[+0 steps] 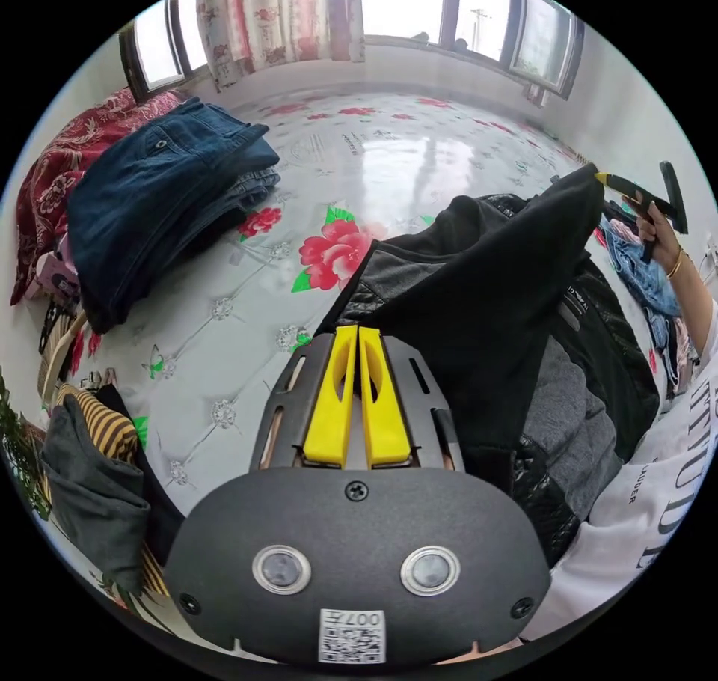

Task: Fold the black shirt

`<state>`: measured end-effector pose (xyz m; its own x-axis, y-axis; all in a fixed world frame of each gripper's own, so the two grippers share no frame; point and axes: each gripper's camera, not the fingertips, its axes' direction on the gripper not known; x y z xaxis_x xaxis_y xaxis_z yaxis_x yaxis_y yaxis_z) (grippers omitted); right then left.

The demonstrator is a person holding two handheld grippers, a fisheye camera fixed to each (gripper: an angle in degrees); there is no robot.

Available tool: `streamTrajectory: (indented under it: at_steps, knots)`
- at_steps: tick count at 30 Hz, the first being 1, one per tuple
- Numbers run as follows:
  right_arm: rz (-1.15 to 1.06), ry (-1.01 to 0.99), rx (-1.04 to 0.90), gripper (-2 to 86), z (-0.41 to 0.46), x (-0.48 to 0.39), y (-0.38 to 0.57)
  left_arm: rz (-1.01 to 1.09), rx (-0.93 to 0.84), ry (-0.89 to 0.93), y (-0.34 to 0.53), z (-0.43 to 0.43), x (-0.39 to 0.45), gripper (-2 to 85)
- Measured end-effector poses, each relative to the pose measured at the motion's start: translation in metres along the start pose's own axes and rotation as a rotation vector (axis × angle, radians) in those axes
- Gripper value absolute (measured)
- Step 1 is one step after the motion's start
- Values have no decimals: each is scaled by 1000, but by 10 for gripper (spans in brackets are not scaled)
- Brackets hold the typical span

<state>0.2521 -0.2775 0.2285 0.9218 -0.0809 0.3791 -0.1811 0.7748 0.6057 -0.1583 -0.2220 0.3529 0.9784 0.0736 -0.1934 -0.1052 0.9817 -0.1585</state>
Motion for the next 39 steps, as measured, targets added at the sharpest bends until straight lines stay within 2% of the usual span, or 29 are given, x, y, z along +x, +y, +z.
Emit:
streamTrajectory:
  at_steps: [3,7,9,12,14,16,19,20,22,25,27,29,33,36,39]
  knots:
    - [-6,75,-132,1,37,-15,-23,0,-44,-38,-6,11,-12,-7]
    - [49,160,-283,9,119,-6,-34,-137,-110,41,-8,44,-34,12]
    - [74,106,-287,16,121,-2,-34,-190,-82,23,-3,34,-40,50]
    - [27,23,-186,23,99,-3,-25,-245,-14,-22,15,-1,-44,76]
    - [-3,50,-218,26,104,-2,-17,-213,42,14,26,-24,-33,80]
    - [-7,33,-322,30,128,5,-7,-126,74,144,38,-39,-3,92]
    - [-41,70,-402,33,150,3,3,-10,-30,206,46,-25,40,99]
    - [-60,77,-392,33,149,0,4,16,-70,177,48,-19,46,97]
    - [-69,82,-350,34,139,-6,3,67,-190,-31,63,9,53,50]
    - [-75,127,-329,36,133,-10,12,-34,-105,37,74,13,28,35]
    - [-35,160,-368,38,145,-5,22,-89,-93,70,73,16,15,35]
    - [22,137,-318,40,136,3,26,-97,-94,66,71,17,11,38]
    - [106,63,-270,45,85,15,30,-137,-114,43,75,-9,3,72]
    - [130,-1,-247,49,32,32,61,-187,-136,124,108,-34,-5,100]
    - [175,-57,-311,53,-13,57,113,-238,-231,183,158,-48,-3,113]
